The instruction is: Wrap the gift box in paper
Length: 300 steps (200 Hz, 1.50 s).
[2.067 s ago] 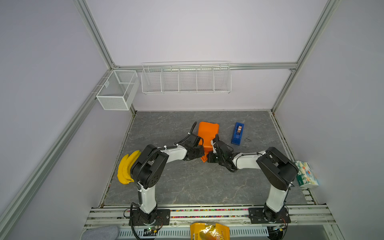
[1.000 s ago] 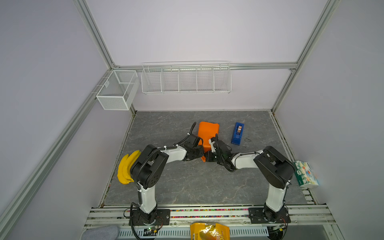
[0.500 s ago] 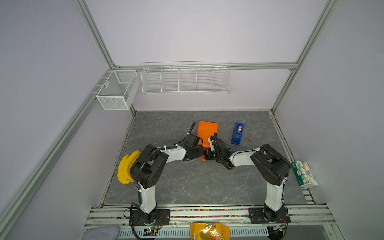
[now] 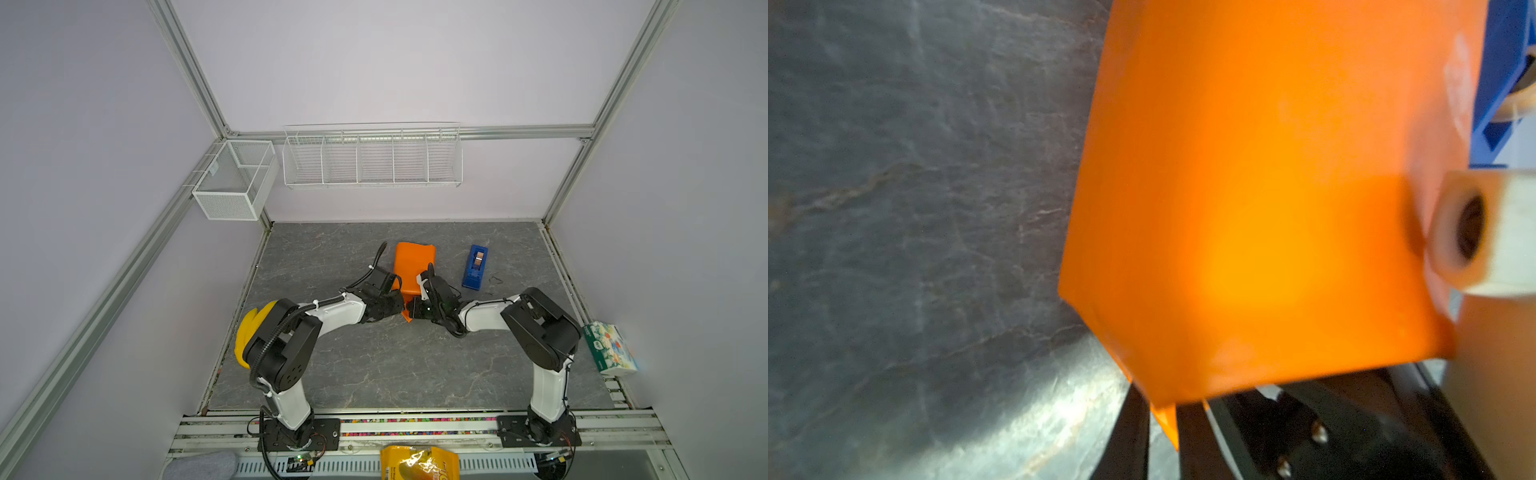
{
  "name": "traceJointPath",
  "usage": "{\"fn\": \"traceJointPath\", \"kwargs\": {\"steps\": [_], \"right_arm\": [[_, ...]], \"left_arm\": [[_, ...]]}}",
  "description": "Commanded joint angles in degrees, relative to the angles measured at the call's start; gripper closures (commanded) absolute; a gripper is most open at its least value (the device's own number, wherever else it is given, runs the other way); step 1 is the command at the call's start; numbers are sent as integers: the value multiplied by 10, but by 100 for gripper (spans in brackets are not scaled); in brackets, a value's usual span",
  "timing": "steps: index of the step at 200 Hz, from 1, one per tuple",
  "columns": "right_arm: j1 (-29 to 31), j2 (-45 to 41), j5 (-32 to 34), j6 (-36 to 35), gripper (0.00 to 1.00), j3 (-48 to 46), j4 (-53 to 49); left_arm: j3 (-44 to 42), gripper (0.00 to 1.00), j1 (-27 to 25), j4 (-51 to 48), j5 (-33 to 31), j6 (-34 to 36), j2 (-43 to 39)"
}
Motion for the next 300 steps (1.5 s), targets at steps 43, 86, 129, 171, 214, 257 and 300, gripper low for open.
{"fn": "traceJointPath", "kwargs": {"steps": [43, 86, 129, 171, 214, 257, 300], "right_arm": [[-7, 20, 12, 8, 93, -1, -32], [-7, 18, 13, 8, 93, -2, -32], [-7, 18, 13, 8, 93, -2, -32], [-7, 17, 15, 10, 93, -2, -32], [-7, 15, 14, 9, 93, -3, -32], [-5, -4, 16, 8, 93, -16, -24], [-2, -73, 26, 12, 91, -52, -43]], "left_arm": [[-79, 75, -1, 104, 83, -110, 18], [-86, 75, -1, 143, 105, -130, 35], [-94, 77, 2, 165, 108, -142, 37], [-95, 84, 4, 173, 106, -143, 34], [-91, 94, 6, 184, 108, -141, 33], [-88, 100, 6, 183, 108, -138, 28], [-88, 100, 6, 182, 109, -137, 24]]}}
